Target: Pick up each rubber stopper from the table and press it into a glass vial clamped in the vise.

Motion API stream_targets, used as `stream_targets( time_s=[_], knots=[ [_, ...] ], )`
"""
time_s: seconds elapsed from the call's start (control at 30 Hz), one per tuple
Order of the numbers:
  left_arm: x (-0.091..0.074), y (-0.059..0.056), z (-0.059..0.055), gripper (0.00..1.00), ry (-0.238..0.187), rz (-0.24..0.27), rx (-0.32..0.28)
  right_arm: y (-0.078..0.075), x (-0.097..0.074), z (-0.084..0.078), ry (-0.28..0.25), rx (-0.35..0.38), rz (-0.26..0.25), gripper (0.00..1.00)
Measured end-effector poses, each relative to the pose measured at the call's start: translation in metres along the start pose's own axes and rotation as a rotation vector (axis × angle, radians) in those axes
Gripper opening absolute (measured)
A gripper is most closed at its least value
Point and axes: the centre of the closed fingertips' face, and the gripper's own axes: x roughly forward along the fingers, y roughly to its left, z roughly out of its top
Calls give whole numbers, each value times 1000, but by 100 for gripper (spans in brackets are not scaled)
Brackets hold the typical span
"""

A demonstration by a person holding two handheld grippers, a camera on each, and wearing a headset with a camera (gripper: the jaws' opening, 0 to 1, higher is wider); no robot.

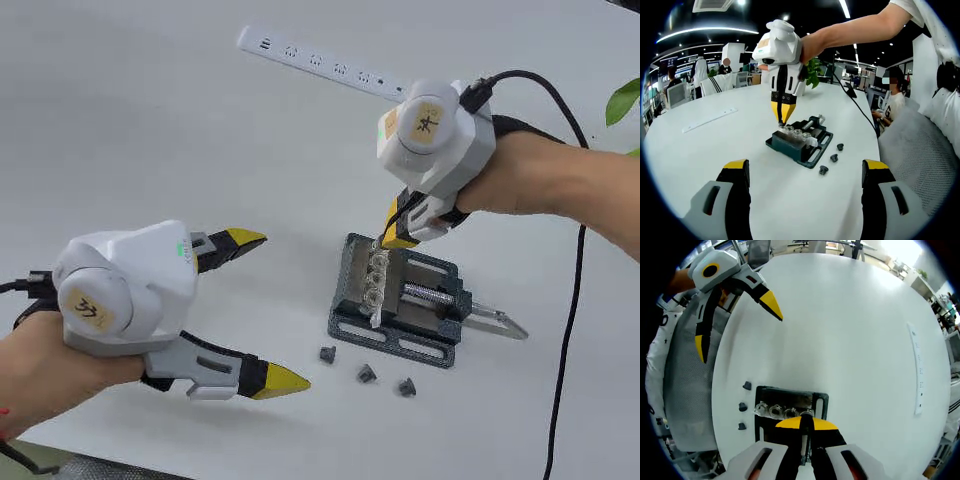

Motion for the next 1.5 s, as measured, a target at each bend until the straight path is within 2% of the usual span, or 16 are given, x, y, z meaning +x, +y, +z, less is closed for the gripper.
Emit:
stream_targets(
  time_s=[0.07, 0.27, 0.83, 1.1, 1.5],
  knots=[
    [-1, -2, 1, 92, 3, -3, 2, 2, 0, 1, 3, -26, -16, 1],
    [-8, -3, 6, 92, 9, 6, 15, 3, -1, -1, -9, -5, -28, 2],
    [-16, -5, 10, 92, 17, 31, 23, 3, -5, 1, -65, 16, -56, 2],
    [-18, -5, 11, 92, 17, 35, 28, 4, -20, 0, -108, 36, -76, 6],
    [-20, -10, 13, 93, 29, 27, 44, 19, -48, -8, -226, 101, -130, 15]
  ],
)
